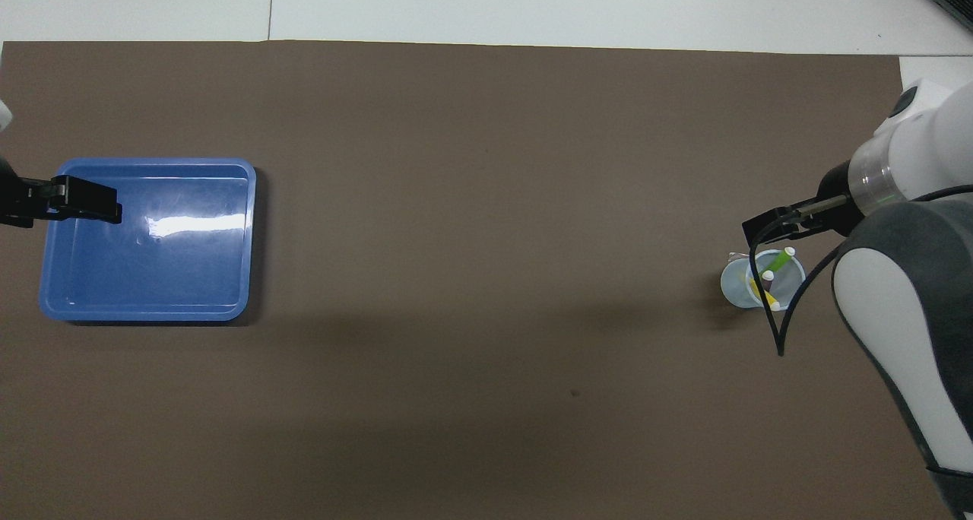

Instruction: Transfer and insert pens with both arms

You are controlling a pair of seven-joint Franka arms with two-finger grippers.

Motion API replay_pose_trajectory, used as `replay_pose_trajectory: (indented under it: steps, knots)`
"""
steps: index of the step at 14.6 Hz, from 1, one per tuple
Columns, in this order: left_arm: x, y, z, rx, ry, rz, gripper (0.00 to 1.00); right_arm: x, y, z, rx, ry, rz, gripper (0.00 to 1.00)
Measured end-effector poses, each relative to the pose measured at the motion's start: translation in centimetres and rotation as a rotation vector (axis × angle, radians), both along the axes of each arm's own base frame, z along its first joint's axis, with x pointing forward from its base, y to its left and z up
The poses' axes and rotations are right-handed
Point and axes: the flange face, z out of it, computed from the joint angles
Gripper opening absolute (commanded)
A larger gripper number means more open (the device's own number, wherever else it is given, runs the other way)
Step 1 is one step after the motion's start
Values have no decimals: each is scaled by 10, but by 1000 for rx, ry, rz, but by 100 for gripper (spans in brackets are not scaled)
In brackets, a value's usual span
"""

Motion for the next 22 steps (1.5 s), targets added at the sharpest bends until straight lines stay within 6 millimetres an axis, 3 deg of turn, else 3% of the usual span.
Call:
replay_pose_trajectory:
  steps: [12, 17, 22]
  knots:
    - [0, 0, 0, 0, -1, 1, 100, 3, -19, 26, 3, -48, -39, 100]
    - [-1, 0, 1, 0, -3, 1, 100, 4, -51, 28, 1, -53, -131, 100]
    - [-2, 0, 4, 0, -8, 1, 100, 4, -51, 28, 0, -54, -178, 100]
